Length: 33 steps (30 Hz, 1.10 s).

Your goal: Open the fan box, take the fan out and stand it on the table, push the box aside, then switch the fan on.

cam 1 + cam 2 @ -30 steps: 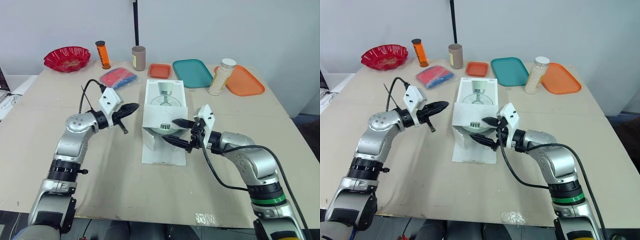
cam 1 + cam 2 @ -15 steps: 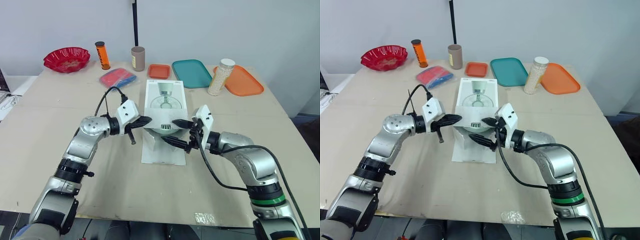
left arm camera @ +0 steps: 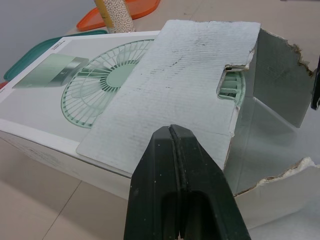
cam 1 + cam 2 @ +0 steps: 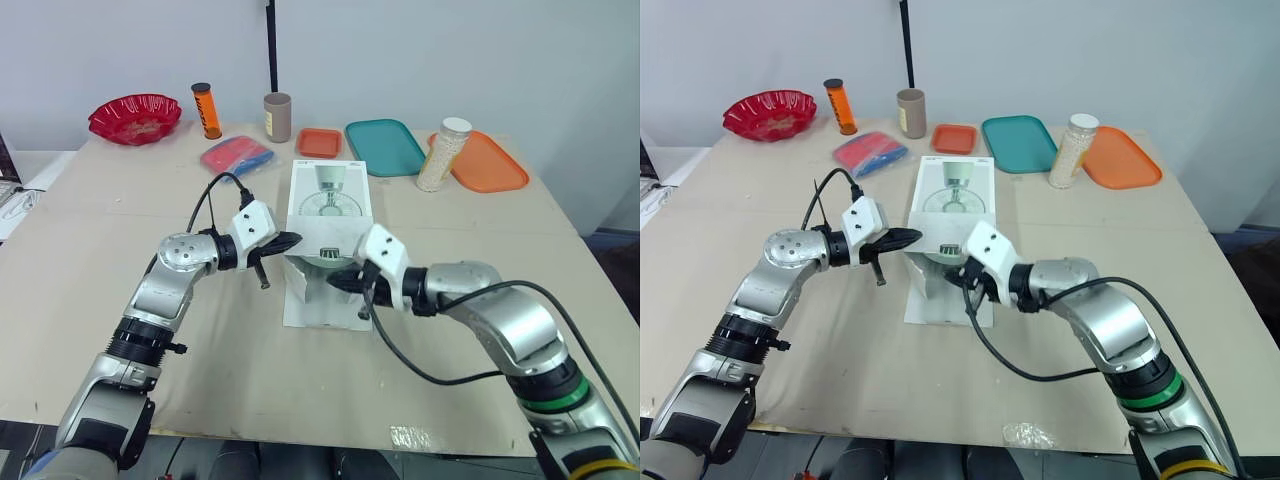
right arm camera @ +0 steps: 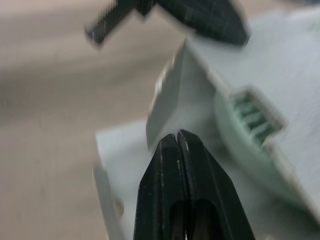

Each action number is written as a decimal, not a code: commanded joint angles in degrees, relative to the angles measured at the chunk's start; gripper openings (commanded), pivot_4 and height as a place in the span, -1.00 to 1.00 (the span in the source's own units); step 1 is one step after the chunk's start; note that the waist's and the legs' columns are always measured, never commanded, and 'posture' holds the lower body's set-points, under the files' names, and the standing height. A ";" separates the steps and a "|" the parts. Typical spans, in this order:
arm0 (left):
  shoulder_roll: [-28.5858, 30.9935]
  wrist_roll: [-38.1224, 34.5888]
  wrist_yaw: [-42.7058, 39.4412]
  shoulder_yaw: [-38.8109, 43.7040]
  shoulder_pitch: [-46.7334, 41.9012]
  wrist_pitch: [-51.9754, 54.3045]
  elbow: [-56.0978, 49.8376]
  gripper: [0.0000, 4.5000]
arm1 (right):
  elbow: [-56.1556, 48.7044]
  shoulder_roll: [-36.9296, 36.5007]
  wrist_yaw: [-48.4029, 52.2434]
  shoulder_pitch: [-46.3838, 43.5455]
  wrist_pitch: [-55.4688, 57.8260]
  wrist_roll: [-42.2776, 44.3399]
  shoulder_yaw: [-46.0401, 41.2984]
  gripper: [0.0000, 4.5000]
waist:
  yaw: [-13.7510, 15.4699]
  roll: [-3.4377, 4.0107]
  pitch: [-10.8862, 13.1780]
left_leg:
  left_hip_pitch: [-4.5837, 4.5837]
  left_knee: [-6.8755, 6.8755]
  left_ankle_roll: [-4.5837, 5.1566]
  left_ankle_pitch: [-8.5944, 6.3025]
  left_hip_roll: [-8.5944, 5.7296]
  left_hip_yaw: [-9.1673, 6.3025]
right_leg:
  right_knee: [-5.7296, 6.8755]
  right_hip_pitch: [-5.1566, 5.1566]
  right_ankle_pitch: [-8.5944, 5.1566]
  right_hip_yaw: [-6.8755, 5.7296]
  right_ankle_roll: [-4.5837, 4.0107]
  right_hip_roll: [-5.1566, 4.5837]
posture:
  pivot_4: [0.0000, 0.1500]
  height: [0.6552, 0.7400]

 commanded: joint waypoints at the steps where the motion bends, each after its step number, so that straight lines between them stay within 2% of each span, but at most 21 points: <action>1: 0.68 1.91 0.36 -0.72 1.55 0.56 1.67 -1.00 | -1.34 -1.69 -0.77 -0.42 0.37 -2.43 -0.25 -0.99 | -0.06 0.00 0.00 | 0.02 0.00 0.00 0.00 0.00 0.00 | 0.00 0.00 0.00 0.00 0.00 0.00 | 1.00 0.97; 5: 0.38 1.84 0.28 -0.88 1.61 0.51 1.56 -1.00 | -0.51 -6.46 0.77 1.44 -2.19 -5.73 -0.56 -0.99 | 0.00 0.00 0.00 | 0.02 0.00 0.00 0.00 0.00 0.00 | 0.00 0.01 0.01 0.00 -0.01 0.00 | 1.00 0.97; 14: 0.33 1.69 0.13 -0.62 1.31 0.02 2.29 -1.00 | -4.32 -13.23 3.48 4.93 -1.59 -4.49 -6.04 -0.99 | -0.07 0.00 -0.01 | 0.02 0.00 0.00 0.00 -0.02 0.00 | -0.02 0.04 0.00 0.00 0.00 -0.03 | 1.00 0.97; 18: 0.45 2.07 -0.26 -0.97 1.38 -0.79 3.04 -1.00 | -3.60 -12.05 1.99 4.97 -0.21 -4.74 -7.00 -0.99 | -0.15 0.02 -0.01 | 0.08 -0.01 0.01 0.00 -0.02 0.00 | 0.01 0.05 -0.01 0.02 0.01 -0.01 | 1.00 0.97; 23: 0.40 2.16 -0.49 -1.16 1.50 -1.51 3.39 -1.00 | 5.65 -6.36 -4.27 2.36 -1.64 -9.41 -5.56 -0.99 | -0.11 0.01 -0.02 | 0.08 0.01 0.00 0.01 -0.03 0.01 | 0.00 0.09 0.00 0.02 0.01 -0.02 | 1.00 0.97; 27: 0.52 2.33 -0.40 -1.17 1.60 -1.65 3.56 -1.00 | 8.86 -2.08 -6.29 0.36 -2.07 -10.79 -5.11 -0.99 | -0.15 0.03 -0.02 | 0.10 -0.01 0.00 0.01 -0.02 0.02 | 0.00 0.08 0.01 0.04 -0.01 -0.02 | 1.00 0.97; 33: 0.98 2.31 -0.21 -0.95 2.20 -1.42 2.66 -1.00 | 17.63 -0.78 -8.77 -0.37 -7.80 -16.11 -4.06 -0.99 | -0.08 0.03 -0.02 | 0.09 -0.01 0.00 0.01 -0.04 0.02 | -0.01 0.08 0.02 0.02 -0.03 -0.04 | 1.00 0.97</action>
